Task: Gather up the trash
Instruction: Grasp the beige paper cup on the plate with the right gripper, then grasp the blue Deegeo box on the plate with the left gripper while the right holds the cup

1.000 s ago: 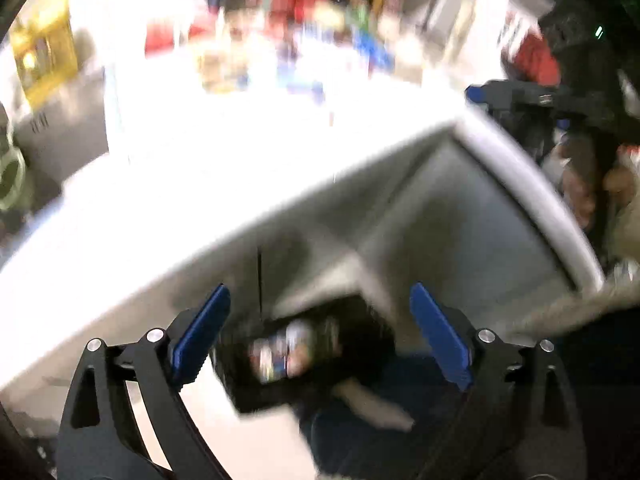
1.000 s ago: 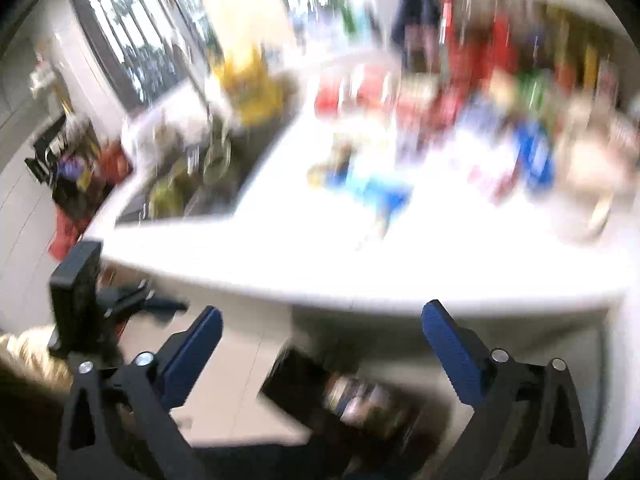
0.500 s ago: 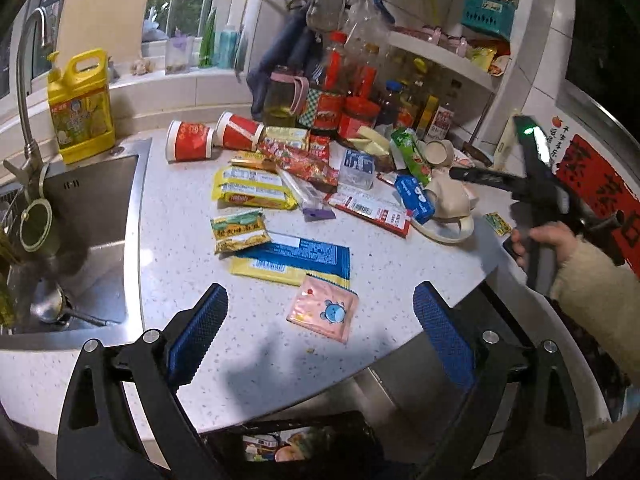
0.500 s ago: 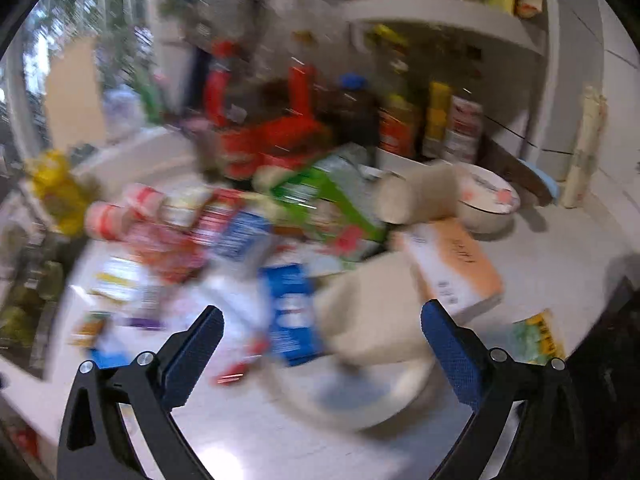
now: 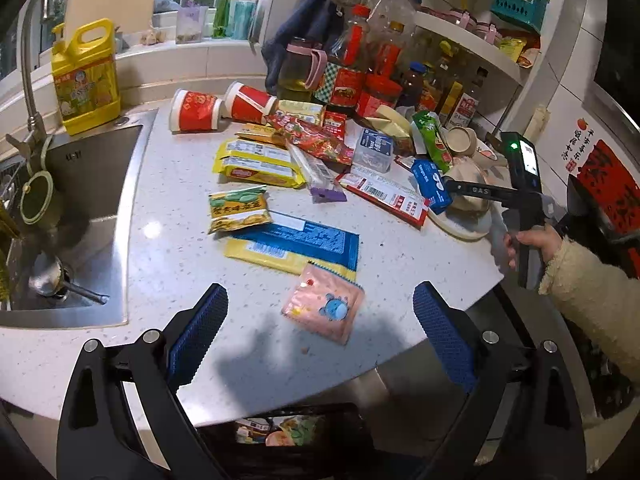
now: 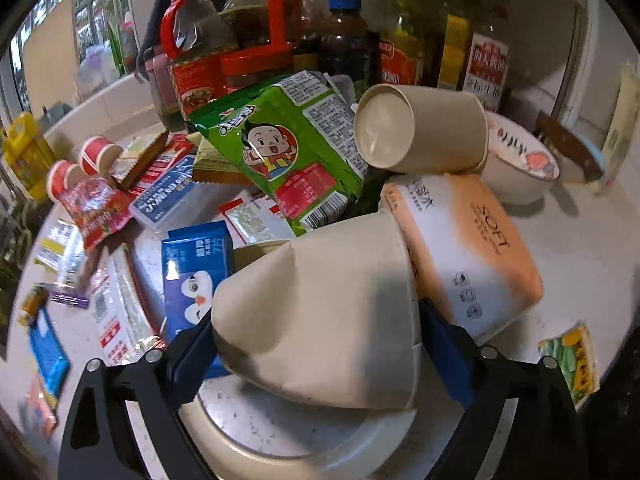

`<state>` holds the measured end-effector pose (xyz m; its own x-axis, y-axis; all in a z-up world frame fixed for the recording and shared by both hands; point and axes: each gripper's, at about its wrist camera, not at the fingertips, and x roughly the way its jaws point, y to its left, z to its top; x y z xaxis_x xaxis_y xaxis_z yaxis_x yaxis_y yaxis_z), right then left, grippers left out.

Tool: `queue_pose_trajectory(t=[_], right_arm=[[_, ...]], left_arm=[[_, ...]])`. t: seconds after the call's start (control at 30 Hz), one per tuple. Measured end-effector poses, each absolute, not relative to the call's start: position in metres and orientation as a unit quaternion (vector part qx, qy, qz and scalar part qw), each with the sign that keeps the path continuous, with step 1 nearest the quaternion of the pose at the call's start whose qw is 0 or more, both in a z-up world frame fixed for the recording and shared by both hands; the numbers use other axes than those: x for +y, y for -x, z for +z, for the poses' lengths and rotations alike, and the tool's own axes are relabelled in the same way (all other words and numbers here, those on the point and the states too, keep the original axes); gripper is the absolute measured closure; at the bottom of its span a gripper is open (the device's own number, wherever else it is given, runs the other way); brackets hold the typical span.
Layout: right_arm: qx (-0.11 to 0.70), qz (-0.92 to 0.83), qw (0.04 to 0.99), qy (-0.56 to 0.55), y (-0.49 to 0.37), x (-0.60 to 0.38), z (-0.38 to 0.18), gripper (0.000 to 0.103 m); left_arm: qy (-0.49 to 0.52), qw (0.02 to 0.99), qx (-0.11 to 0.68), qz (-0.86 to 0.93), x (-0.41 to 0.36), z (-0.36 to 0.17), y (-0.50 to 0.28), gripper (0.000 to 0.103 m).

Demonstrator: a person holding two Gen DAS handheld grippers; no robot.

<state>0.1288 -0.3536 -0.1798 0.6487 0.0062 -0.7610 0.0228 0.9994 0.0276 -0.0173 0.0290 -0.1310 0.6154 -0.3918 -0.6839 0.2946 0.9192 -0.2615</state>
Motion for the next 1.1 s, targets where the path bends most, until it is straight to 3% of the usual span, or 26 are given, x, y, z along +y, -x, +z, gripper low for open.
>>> queue_pose_trajectory(t=[0.23,0.43,0.7,1.1], right_arm=[[0.375,0.029,0.924,-0.067,-0.089,-0.36,-0.137,0.019],[0.364,0.035,0.927,-0.079,-0.075,-0.367,-0.123,0.019],[0.316,0.023,0.942,-0.114,-0.026,-0.384,-0.086,0.019],[0.302,0.031,0.943,-0.135,0.007,-0.397,-0.07,0.019]], left_arm=[[0.068,0.888,0.4,-0.217,-0.015,-0.135,-0.029,0.011],[0.029,0.871,0.419,-0.253,-0.106,-0.143,-0.078,0.011],[0.074,0.834,0.467,-0.285,-0.205,-0.15,-0.111,0.011],[0.054,0.82,0.538,-0.19,-0.284,-0.183,-0.129,0.011]])
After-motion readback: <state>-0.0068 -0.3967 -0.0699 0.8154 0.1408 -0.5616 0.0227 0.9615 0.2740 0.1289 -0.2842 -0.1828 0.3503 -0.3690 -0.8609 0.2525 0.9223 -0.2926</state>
